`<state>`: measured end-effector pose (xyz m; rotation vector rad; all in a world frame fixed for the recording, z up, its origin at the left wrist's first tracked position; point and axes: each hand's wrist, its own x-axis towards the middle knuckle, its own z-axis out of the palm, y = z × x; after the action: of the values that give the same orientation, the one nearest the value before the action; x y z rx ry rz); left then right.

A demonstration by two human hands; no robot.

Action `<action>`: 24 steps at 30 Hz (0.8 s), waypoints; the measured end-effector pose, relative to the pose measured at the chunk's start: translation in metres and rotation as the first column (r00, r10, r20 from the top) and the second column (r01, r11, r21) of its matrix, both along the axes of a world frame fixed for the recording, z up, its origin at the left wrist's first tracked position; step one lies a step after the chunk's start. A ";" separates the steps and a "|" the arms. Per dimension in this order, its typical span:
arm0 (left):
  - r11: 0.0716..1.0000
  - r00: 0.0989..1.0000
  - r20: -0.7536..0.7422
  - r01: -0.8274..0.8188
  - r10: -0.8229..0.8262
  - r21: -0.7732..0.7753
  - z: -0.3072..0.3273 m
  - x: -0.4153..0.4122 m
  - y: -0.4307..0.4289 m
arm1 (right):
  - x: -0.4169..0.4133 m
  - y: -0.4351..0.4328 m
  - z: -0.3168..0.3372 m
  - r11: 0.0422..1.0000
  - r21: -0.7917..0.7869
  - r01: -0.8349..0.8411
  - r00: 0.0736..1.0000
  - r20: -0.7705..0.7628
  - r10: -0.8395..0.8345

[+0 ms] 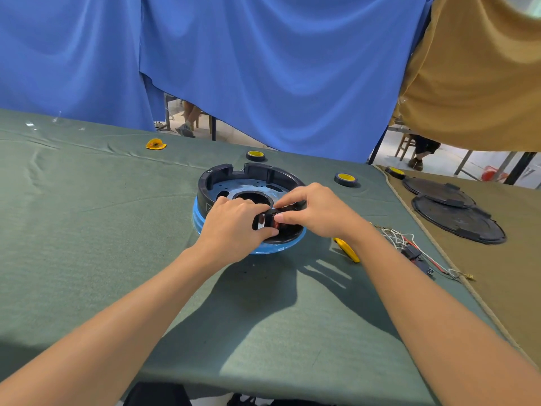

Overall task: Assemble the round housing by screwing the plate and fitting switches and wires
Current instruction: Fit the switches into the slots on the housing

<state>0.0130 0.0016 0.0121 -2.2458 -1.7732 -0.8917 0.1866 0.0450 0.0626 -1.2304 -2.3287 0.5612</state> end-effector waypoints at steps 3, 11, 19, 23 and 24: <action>1.000 1.000 0.014 0.005 -0.005 0.002 0.000 -0.001 0.000 | -0.001 0.004 0.002 1.000 -0.026 -0.018 1.000 -0.013 0.018; 1.000 1.000 0.025 0.007 -0.008 0.008 -0.001 0.000 0.001 | -0.005 0.011 0.004 0.999 -0.023 -0.025 1.000 -0.020 0.024; 0.999 0.998 -0.029 -0.047 0.047 0.000 -0.001 0.004 0.002 | -0.003 0.011 0.002 1.000 -0.016 -0.022 0.999 -0.024 0.021; 0.997 0.997 -0.034 -0.073 0.074 0.019 -0.002 0.006 0.003 | -0.006 0.010 -0.001 0.999 0.041 0.015 1.000 0.016 -0.015; 0.997 0.997 -0.033 -0.073 0.074 0.019 -0.002 0.007 0.003 | -0.006 0.009 -0.003 0.998 0.064 0.016 1.000 0.020 -0.018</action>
<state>0.0197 0.0043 0.0099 -2.1566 -1.8130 -0.8476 0.1810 0.0545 0.0601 -1.2311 -2.3322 0.4668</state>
